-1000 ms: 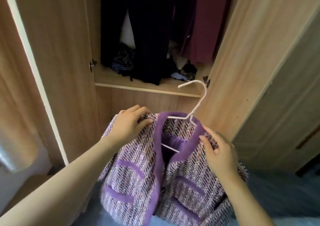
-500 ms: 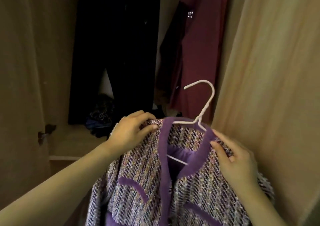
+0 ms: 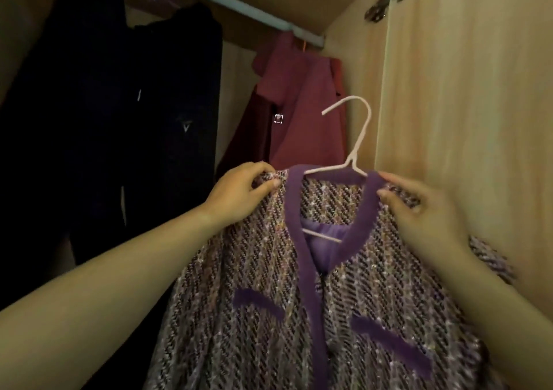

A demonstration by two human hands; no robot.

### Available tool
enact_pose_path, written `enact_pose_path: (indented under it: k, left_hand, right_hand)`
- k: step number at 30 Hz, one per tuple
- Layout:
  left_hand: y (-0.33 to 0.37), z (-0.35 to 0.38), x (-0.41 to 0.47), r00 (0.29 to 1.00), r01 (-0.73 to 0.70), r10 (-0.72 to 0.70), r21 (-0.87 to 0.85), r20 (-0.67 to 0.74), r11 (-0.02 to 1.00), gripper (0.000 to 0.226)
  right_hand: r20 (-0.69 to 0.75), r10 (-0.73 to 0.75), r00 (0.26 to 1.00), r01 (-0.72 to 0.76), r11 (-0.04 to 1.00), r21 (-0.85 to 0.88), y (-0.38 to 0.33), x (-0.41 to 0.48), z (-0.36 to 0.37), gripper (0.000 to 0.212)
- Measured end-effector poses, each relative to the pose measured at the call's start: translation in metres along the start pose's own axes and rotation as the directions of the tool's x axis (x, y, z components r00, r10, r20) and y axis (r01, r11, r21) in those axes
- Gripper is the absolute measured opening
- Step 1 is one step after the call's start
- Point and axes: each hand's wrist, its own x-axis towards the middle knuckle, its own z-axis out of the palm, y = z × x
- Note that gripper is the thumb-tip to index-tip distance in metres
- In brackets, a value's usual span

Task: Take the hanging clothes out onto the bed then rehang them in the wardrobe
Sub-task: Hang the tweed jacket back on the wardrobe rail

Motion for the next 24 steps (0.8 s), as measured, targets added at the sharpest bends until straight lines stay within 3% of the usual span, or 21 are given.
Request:
enact_pose_path:
  k: [5, 9, 13, 16, 19, 24]
  left_hand:
    - [-0.036, 0.001, 0.078, 0.996, -0.084, 0.086, 0.133, -0.012, 0.988, 0.04]
    - [-0.083, -0.008, 0.117, 0.992, -0.115, 0.122, 0.246, -0.012, 0.962, 0.052]
    - [-0.131, -0.024, 0.136, 0.995, -0.086, 0.095, 0.355, -0.008, 0.931, 0.058]
    - [-0.154, -0.039, 0.148, 0.992, -0.049, 0.09, 0.388, -0.089, 0.92, 0.06]
    - [-0.164, -0.054, 0.163, 0.986, -0.051, 0.111, 0.396, -0.128, 0.917, 0.06]
    - [-0.161, -0.061, 0.2, 0.978, -0.086, 0.163, 0.454, -0.133, 0.887, 0.061]
  right_hand:
    - [-0.123, 0.031, 0.992, -0.058, 0.972, -0.229, -0.014, 0.068, 0.018, 0.025]
    - [-0.24, 0.013, 0.971, -0.09, 0.945, -0.315, -0.036, 0.107, 0.033, 0.025]
    - [-0.264, -0.067, 0.962, 0.001, 0.97, -0.243, -0.059, 0.147, 0.056, 0.021]
    - [-0.309, -0.093, 0.946, 0.034, 0.981, -0.19, -0.068, 0.188, 0.09, 0.022]
    - [-0.33, -0.123, 0.936, 0.024, 0.957, -0.29, -0.077, 0.226, 0.118, 0.033]
    - [-0.295, -0.079, 0.952, -0.039, 0.926, -0.375, -0.098, 0.274, 0.151, 0.028]
